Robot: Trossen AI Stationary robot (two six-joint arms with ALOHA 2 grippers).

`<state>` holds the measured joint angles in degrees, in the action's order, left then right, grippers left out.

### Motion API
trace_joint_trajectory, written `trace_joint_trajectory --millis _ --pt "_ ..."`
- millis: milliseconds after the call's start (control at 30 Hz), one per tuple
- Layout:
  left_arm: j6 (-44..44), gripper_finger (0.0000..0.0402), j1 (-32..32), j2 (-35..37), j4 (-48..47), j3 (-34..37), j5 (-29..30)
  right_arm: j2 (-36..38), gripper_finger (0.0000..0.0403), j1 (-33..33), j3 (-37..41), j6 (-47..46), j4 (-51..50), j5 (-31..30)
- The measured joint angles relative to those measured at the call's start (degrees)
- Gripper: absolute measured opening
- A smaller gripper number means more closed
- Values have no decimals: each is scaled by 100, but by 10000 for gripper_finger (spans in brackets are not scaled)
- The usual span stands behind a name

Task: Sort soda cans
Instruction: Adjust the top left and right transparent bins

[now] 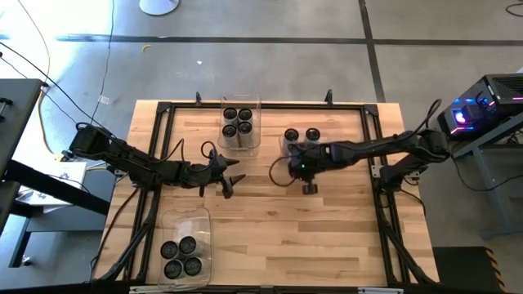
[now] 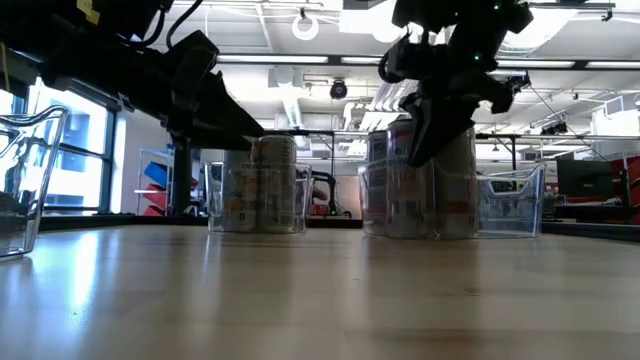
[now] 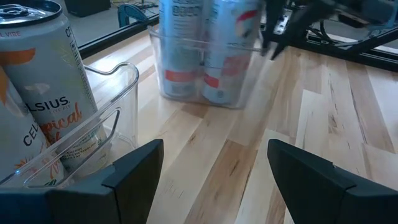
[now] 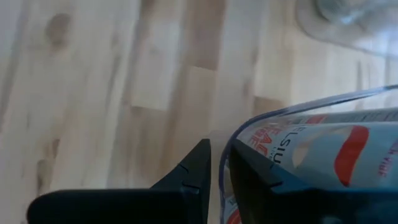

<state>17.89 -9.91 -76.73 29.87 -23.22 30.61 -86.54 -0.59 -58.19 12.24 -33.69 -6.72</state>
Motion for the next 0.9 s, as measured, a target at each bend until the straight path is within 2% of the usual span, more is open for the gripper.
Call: trace_joint_trajectory --millis 200,400,567,733,900 --pt "0 282 0 1 0 0 0 0 48 423 0 478 -18 -41" --pt "0 282 0 2 -2 0 0 -2 50 650 0 353 0 -207" --pt "0 282 0 0 -2 0 0 -2 89 779 -177 303 -68 -494" --pt "0 282 -1 1 -2 0 0 -2 137 985 -597 249 -234 -505" --pt "0 282 -10 2 -4 0 0 -2 150 1369 -1195 -359 -1052 -507"
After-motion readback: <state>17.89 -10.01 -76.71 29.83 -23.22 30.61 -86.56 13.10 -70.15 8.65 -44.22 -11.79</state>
